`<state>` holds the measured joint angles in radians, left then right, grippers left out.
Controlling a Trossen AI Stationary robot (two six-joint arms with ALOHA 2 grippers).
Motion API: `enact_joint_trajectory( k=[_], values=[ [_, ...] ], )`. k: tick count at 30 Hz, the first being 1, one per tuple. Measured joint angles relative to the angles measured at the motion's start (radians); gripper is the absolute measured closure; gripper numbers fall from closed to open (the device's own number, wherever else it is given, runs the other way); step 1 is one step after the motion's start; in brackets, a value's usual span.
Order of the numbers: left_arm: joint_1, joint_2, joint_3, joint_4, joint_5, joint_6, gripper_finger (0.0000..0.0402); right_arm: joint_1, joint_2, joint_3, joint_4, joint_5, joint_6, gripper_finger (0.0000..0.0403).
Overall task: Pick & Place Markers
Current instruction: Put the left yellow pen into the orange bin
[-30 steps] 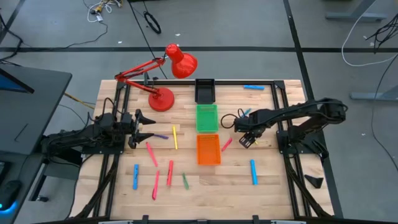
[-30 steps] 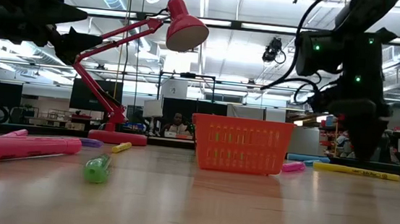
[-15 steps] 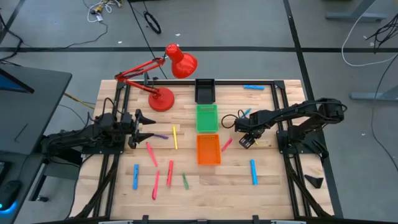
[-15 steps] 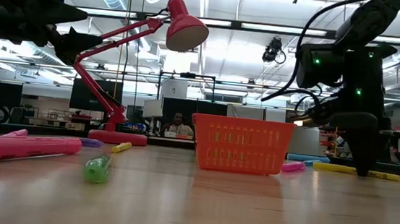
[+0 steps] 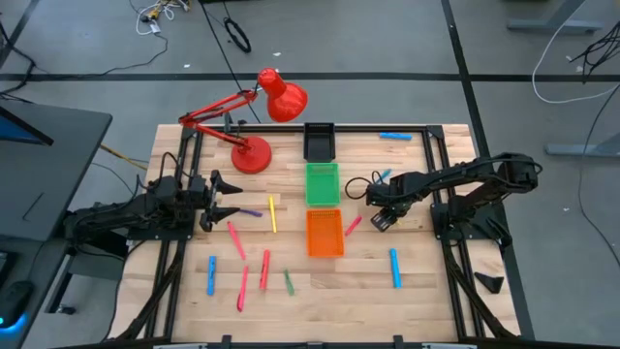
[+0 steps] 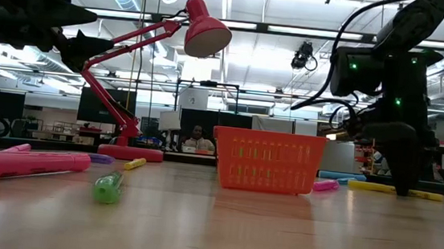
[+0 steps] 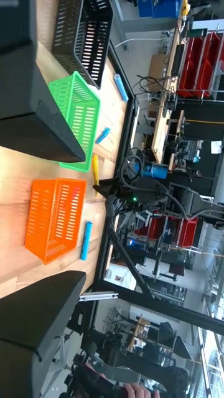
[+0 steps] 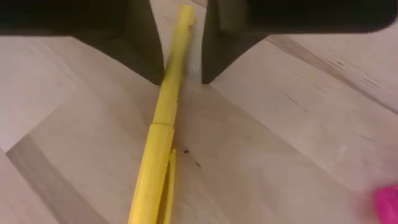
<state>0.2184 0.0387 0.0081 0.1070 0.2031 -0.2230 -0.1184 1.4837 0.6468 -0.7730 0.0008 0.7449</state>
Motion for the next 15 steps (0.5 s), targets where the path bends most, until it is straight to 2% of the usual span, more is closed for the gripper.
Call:
enact_joint_trajectory(
  k=[8, 15],
  values=[
    [0.000, 0.000, 0.000, 0.000, 0.000, 0.000, 0.0094, 0.000, 0.000, -0.001, 0.014, -0.002, 0.007, 0.0383],
    [0.000, 0.000, 0.000, 0.000, 0.000, 0.000, 0.0094, 0.000, 0.002, 0.008, -0.002, 0.002, 0.055, 0.0388]
  ],
)
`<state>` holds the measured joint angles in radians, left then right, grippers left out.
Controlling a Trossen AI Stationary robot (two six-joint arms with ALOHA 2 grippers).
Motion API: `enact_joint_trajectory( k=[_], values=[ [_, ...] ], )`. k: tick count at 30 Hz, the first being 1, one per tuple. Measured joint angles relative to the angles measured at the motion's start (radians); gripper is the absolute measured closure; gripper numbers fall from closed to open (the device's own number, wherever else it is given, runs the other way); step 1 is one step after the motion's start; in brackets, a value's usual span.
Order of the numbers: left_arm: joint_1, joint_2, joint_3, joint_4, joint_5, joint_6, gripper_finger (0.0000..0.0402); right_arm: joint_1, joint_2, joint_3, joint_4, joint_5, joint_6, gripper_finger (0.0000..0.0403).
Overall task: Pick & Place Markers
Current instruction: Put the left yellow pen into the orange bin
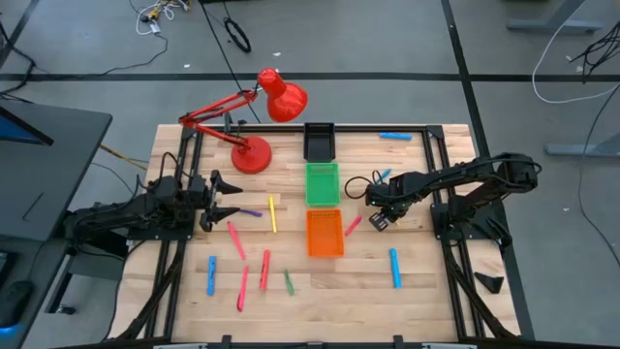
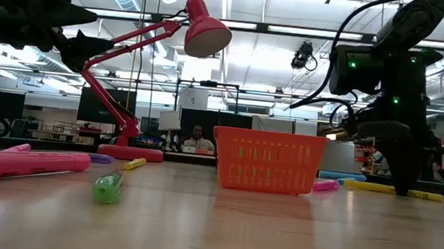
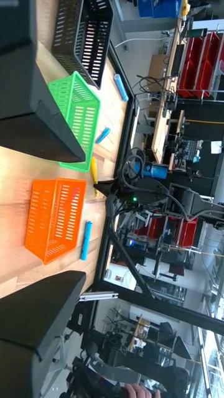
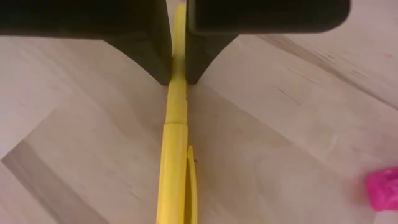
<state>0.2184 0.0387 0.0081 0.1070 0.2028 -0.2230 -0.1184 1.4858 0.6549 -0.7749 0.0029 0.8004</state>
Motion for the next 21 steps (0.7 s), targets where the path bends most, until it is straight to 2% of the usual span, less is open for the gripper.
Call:
enact_joint_trajectory(
  k=[14, 21],
  values=[
    [0.000, 0.000, 0.000, 0.000, 0.000, 0.000, 0.0094, -0.001, -0.070, 0.133, -0.167, -0.039, 0.134, 0.0388],
    [0.000, 0.000, 0.000, 0.000, 0.000, 0.000, 0.0094, 0.006, -0.169, 0.149, -0.260, -0.050, 0.262, 0.0388]
  ],
)
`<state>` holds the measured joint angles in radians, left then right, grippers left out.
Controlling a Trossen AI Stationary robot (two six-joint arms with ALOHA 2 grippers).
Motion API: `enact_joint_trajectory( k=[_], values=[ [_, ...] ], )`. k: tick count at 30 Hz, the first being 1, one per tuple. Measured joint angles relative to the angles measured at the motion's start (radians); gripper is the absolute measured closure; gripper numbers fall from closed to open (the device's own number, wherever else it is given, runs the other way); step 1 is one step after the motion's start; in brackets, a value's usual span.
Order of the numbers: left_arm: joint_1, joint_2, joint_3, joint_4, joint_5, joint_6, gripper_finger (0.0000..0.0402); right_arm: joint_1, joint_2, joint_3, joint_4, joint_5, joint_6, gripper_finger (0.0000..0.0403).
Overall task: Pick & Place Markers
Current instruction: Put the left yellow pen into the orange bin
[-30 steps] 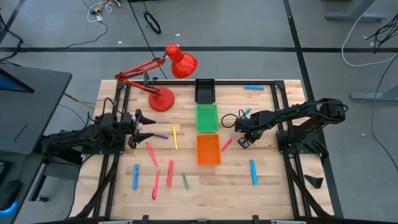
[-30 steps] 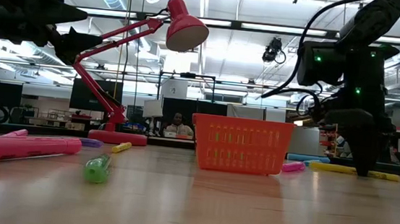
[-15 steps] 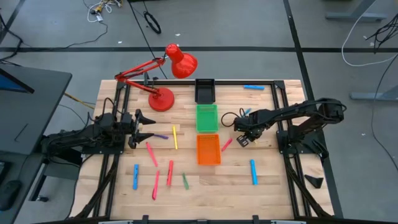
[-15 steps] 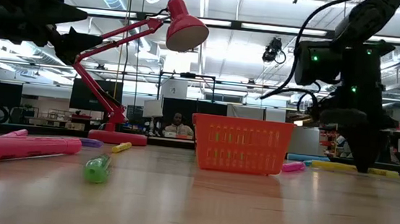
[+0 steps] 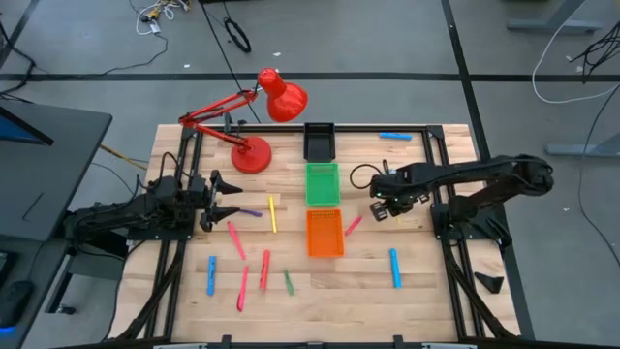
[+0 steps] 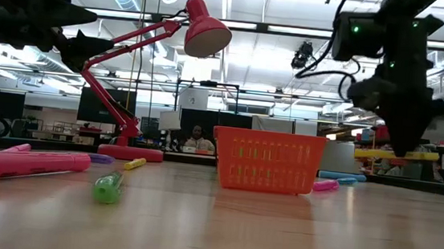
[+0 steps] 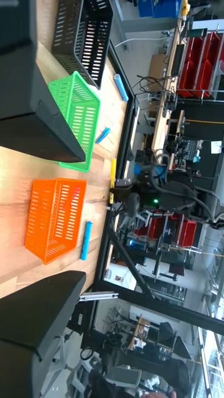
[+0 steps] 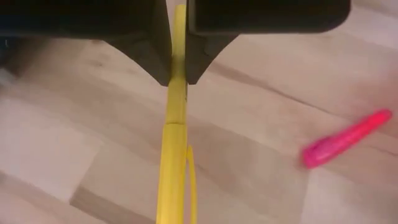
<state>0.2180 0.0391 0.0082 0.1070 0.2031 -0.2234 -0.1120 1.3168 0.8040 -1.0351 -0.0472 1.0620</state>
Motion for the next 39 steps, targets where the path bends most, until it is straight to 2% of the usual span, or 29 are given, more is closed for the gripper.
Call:
enact_joint_trajectory(
  k=[10, 20, 39],
  values=[
    [0.000, 0.000, 0.000, 0.000, 0.000, 0.000, 0.0094, 0.039, -0.142, 0.001, -0.120, -0.041, 0.119, 0.0388],
    [0.000, 0.000, 0.000, 0.000, 0.000, 0.000, 0.0094, 0.052, -0.171, 0.002, -0.130, -0.050, 0.187, 0.0388],
    [0.000, 0.000, 0.000, 0.000, 0.000, 0.000, 0.0094, 0.173, 0.150, 0.368, -0.154, -0.045, 0.435, 0.0388]
  ],
)
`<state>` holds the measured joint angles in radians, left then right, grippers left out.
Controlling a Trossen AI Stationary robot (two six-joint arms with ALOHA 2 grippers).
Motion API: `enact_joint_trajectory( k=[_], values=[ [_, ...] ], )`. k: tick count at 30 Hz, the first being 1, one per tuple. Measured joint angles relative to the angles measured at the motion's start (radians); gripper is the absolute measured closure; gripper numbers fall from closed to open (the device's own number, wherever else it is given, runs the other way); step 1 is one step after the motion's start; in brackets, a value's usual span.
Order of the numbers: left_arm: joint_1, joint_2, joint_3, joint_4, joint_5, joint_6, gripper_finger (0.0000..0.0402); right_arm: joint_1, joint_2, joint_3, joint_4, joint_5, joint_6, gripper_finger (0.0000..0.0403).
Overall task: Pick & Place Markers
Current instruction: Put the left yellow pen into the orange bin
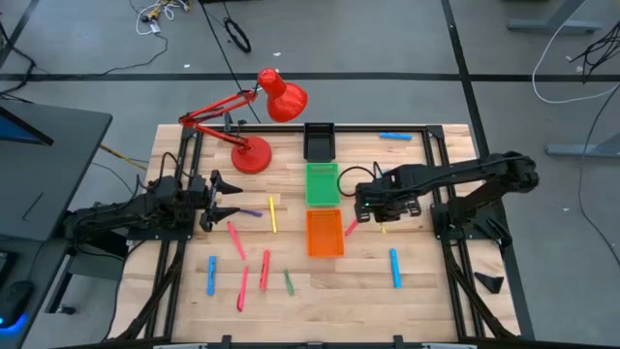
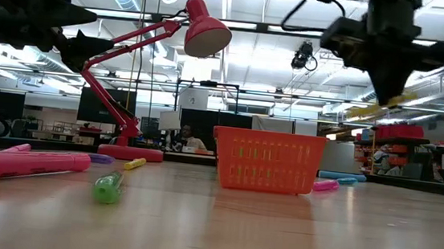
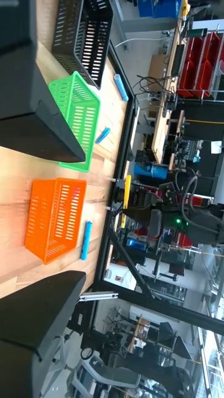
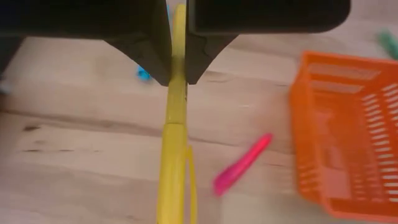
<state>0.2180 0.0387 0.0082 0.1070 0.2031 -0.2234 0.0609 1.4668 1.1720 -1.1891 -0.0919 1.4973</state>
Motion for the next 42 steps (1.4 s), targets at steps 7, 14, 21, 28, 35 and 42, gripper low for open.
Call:
enact_joint_trajectory(
  k=[7, 14, 21, 28, 35, 42],
  values=[
    [0.000, 0.000, 0.000, 0.000, 0.000, 0.000, 0.0094, 0.032, 0.111, 0.141, -0.002, -0.006, 0.066, 0.0388],
    [0.000, 0.000, 0.000, 0.000, 0.000, 0.000, 0.0094, 0.058, 0.209, 0.267, -0.004, -0.004, 0.113, 0.0388],
    [0.000, 0.000, 0.000, 0.000, 0.000, 0.000, 0.0094, 0.066, 0.290, 0.374, -0.014, -0.004, 0.136, 0.0388],
    [0.000, 0.000, 0.000, 0.000, 0.000, 0.000, 0.0094, 0.065, 0.361, 0.469, -0.027, -0.002, 0.154, 0.0388],
    [0.000, 0.000, 0.000, 0.000, 0.000, 0.000, 0.0094, 0.066, 0.419, 0.554, -0.035, -0.005, 0.163, 0.0388],
    [0.000, 0.000, 0.000, 0.000, 0.000, 0.000, 0.0094, 0.075, 0.487, 0.565, 0.000, -0.038, 0.163, 0.0388]
  ],
)
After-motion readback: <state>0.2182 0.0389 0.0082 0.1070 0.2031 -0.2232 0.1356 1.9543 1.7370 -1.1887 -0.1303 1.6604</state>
